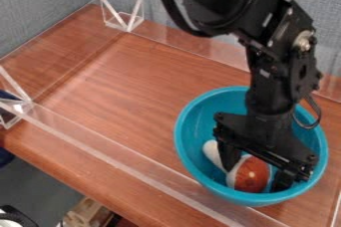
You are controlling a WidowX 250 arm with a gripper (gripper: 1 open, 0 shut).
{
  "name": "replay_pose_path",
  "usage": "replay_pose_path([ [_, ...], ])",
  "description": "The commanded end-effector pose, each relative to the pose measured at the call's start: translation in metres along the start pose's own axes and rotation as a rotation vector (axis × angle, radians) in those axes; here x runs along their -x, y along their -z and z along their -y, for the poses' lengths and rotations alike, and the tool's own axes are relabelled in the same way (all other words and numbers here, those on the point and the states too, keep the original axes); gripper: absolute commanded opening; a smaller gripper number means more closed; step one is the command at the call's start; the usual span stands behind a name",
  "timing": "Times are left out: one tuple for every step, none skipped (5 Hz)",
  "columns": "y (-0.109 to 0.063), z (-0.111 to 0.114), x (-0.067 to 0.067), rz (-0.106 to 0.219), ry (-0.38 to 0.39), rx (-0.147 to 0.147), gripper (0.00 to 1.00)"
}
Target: Remove the mushroom from inside the blue bowl and put it on the table
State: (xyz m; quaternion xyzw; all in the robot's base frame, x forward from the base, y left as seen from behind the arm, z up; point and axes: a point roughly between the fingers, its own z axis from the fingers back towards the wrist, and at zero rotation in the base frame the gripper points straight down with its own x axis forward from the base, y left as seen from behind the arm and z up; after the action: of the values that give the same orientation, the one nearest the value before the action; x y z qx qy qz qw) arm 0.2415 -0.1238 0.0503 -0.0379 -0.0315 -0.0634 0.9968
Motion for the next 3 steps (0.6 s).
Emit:
replay_pose_path([
  [-0.0074, 0.0093, -0.0088, 0.031, 0.025, 0.007, 1.0],
  [-0.009, 0.0097, -0.013, 0.034, 0.026, 0.0, 1.0],
  [-0.0086, 0.0102, -0.0152, 0.034, 0.027, -0.005, 1.0],
])
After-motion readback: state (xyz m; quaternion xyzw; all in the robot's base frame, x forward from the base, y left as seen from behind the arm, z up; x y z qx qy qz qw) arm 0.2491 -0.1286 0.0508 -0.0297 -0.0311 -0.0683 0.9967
